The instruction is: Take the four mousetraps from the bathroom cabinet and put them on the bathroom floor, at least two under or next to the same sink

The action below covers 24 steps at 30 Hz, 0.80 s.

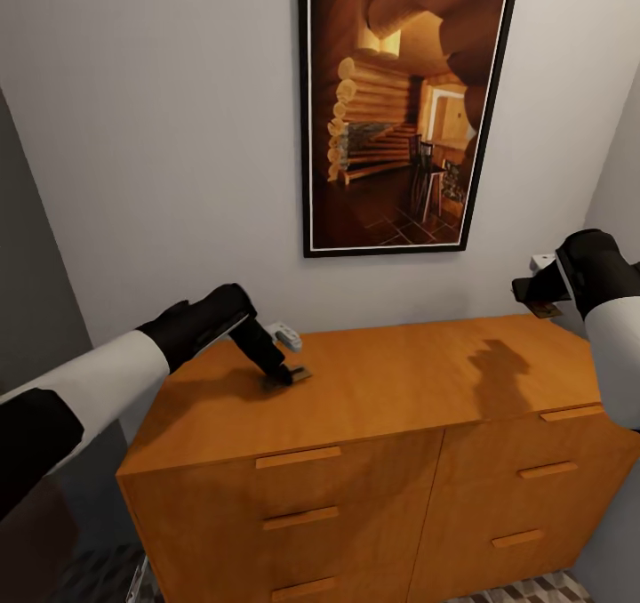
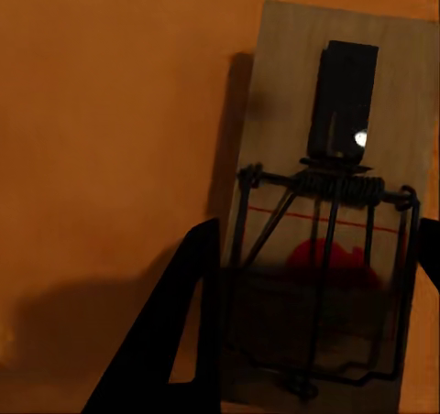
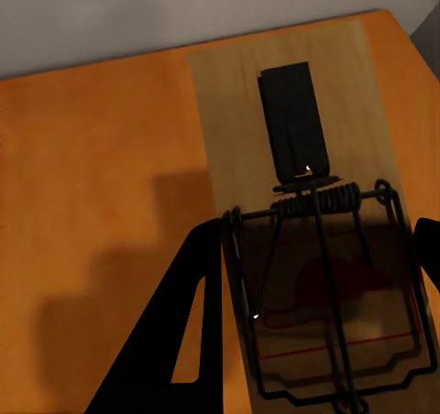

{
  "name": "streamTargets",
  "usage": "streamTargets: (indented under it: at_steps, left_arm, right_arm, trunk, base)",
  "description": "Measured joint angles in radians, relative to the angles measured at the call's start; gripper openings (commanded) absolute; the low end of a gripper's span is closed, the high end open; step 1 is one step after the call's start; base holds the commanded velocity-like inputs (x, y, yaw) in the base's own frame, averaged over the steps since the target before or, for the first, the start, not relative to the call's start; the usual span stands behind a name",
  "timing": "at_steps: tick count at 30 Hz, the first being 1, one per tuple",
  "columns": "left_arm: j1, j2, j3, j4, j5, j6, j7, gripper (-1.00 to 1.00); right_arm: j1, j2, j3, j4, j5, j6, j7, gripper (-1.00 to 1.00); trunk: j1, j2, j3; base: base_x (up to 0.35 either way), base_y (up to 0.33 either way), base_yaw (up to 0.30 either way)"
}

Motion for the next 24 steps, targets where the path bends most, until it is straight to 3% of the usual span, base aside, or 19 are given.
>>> streamTargets:
  at_steps: [6, 12, 16, 18, 21, 24]
  left_arm:
    - [-0.001, 0.003, 0.011, -0.016, -0.005, 0.0, 0.0, -1.0]
    - [-0.001, 0.005, 0.079, -0.024, -0.008, 0.0, 0.0, -1.0]
    - [-0.004, 0.007, 0.091, -0.025, -0.01, 0.0, 0.0, -1.0]
    - [-0.005, 0.009, 0.095, -0.026, -0.023, -0.001, 0.0, -1.0]
    - [-0.006, 0.009, 0.106, -0.024, -0.07, -0.002, -0.003, -1.0]
    - [-0.006, 0.009, 0.147, -0.021, -0.105, -0.002, -0.004, -1.0]
  right_arm:
    - [0.001, 0.0, 0.0, 0.0, 0.0, 0.0, 0.0, -1.0]
    - [0.0, -0.001, 0.0, 0.0, -0.001, 0.0, 0.001, -1.0]
    - [0.0, -0.001, 0.0, 0.0, -0.001, 0.0, 0.001, -1.0]
    - [0.0, -0.001, 0.0, 0.0, -0.002, 0.0, 0.001, -1.0]
    - [0.0, 0.0, 0.0, 0.0, -0.003, 0.0, 0.001, -1.0]
    - [0.0, 0.0, 0.0, 0.0, -0.004, 0.0, 0.003, -1.0]
  trunk:
    - [0.0, 0.0, 0.0]
    - [0.0, 0.0, 0.0]
    - [0.0, 0.0, 0.0]
    - [0.0, 0.0, 0.0]
    - [0.0, 0.0, 0.0]
    - [0.0, 0.0, 0.0]
  base:
    - [0.0, 0.0, 0.0]
    - [0.0, 0.0, 0.0]
    - [0.0, 0.0, 0.0]
    - [0.0, 0.0, 0.0]
    - [0.0, 0.0, 0.0]
    - [0.0, 0.0, 0.0]
